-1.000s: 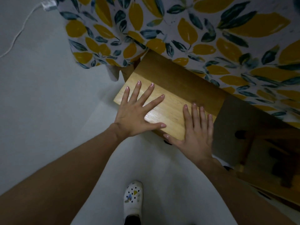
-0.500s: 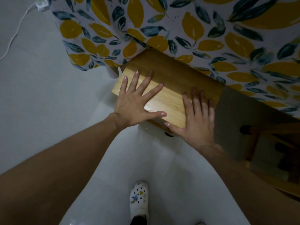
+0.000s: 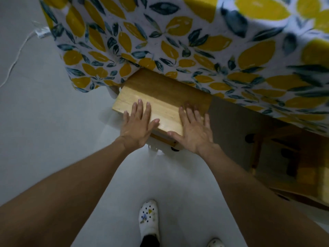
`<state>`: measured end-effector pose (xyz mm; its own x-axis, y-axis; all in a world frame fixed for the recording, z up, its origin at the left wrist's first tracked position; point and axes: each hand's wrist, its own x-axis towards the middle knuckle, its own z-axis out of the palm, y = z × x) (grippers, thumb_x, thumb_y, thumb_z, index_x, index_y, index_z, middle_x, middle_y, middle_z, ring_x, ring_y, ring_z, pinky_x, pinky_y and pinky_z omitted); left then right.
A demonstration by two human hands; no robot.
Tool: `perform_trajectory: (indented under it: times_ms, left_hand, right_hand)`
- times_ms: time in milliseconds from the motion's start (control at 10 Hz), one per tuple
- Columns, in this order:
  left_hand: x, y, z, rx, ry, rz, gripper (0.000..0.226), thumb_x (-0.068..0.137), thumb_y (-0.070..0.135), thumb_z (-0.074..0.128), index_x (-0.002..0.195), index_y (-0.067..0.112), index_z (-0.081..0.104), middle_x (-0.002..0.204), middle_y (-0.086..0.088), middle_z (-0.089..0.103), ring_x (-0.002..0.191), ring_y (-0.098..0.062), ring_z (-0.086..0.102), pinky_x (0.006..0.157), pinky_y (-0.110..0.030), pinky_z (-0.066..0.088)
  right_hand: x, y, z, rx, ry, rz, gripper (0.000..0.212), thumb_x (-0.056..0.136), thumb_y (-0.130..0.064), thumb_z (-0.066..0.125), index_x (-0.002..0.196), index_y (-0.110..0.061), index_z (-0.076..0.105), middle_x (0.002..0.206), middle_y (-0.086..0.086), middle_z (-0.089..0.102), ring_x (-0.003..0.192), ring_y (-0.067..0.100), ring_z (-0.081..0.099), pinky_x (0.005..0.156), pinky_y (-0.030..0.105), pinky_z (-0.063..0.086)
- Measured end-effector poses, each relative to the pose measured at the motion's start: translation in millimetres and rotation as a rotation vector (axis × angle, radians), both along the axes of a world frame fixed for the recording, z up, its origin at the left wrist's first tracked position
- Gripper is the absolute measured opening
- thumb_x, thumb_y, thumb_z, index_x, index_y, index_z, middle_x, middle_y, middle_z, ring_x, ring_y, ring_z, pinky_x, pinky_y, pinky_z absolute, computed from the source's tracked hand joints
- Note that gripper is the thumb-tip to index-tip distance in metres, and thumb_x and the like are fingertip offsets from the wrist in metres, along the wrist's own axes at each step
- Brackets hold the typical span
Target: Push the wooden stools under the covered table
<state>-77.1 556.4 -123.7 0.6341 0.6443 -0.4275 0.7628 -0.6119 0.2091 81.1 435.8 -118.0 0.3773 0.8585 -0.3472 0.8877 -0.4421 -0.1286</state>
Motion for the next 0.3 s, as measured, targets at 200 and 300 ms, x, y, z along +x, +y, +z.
perform_trajectory:
  times_ms: [200, 300]
  left_hand:
    - [4, -58, 60, 0.024, 0.03, -0.042, 0.069, 0.097, 0.051, 0.011, 0.151, 0.011, -0.007, 0.158, -0.013, -0.019, 0.145, -0.028, -0.02, 0.116, -0.05, -0.006]
    - [26, -95, 107, 0.04, 0.002, -0.086, 0.065, 0.098, 0.049, 0.016, 0.152, 0.013, 0.003, 0.159, -0.013, -0.015, 0.144, -0.031, -0.021, 0.116, -0.051, -0.008]
  right_hand:
    - [7, -71, 72, 0.111, 0.075, -0.251, 0.092, 0.088, -0.074, 0.029, 0.154, -0.014, 0.007, 0.163, 0.005, 0.003, 0.15, 0.02, -0.006, 0.121, 0.045, -0.006]
    - [22, -118, 117, 0.091, 0.016, -0.253, 0.092, 0.088, -0.073, 0.029, 0.154, -0.013, 0.007, 0.163, 0.004, 0.003, 0.149, 0.02, -0.008, 0.12, 0.044, -0.008]
